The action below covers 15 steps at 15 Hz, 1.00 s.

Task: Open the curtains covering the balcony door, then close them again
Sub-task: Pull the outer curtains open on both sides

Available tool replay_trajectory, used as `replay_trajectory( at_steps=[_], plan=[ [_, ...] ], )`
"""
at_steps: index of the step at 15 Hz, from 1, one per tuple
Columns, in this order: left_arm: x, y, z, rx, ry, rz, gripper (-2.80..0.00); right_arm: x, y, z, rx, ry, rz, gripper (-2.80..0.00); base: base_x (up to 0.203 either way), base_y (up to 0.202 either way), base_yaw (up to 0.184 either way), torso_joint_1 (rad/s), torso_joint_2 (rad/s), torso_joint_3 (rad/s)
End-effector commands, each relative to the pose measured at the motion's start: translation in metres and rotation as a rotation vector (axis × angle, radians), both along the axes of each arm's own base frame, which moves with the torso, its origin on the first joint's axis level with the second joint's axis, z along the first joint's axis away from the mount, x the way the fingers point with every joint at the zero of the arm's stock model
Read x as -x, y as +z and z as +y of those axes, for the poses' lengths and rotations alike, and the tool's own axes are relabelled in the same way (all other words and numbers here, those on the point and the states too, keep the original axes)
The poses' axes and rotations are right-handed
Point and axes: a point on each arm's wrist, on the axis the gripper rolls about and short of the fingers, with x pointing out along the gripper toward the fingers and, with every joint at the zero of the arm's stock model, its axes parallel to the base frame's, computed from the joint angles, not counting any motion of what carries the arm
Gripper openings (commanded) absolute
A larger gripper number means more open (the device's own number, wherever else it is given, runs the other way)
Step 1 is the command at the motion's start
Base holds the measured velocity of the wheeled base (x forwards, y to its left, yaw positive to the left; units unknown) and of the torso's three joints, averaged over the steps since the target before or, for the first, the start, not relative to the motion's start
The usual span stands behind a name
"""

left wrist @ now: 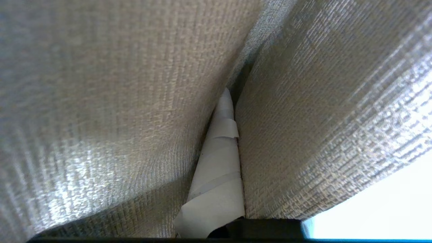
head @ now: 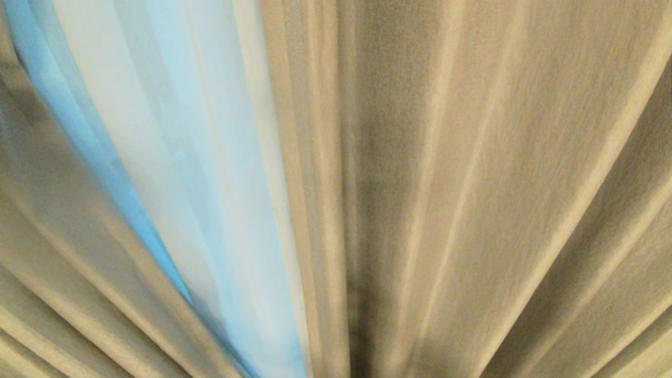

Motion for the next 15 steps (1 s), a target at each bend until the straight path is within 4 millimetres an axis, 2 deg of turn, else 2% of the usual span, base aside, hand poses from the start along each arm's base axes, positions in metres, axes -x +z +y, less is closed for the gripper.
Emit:
replay_trajectory(
  at_steps=[1, 5, 9, 15],
  plan=[
    [-0.003, -0.01, 0.014, 0.017, 0.022, 0.021, -2.8, 0.0, 0.0, 0.0, 0.001, 0.0, 0.0, -2.8, 0.0, 0.0, 0.0, 0.0, 0.0, 0.0],
    [-0.002, -0.013, 0.025, 0.03, -0.003, 0.015, -2.8, 0.0, 0.0, 0.0, 0.001, 0.001, 0.0, -2.8, 0.0, 0.0, 0.0, 0.0, 0.0, 0.0],
    [0.001, -0.013, 0.048, 0.021, 0.036, -0.002, -2.8, 0.0, 0.0, 0.0, 0.001, 0.001, 0.0, -2.8, 0.0, 0.0, 0.0, 0.0, 0.0, 0.0],
    [0.012, -0.023, 0.092, 0.036, 0.074, -0.008, -2.8, 0.0, 0.0, 0.0, 0.001, 0.001, 0.0, -2.8, 0.0, 0.0, 0.0, 0.0, 0.0, 0.0]
  ],
)
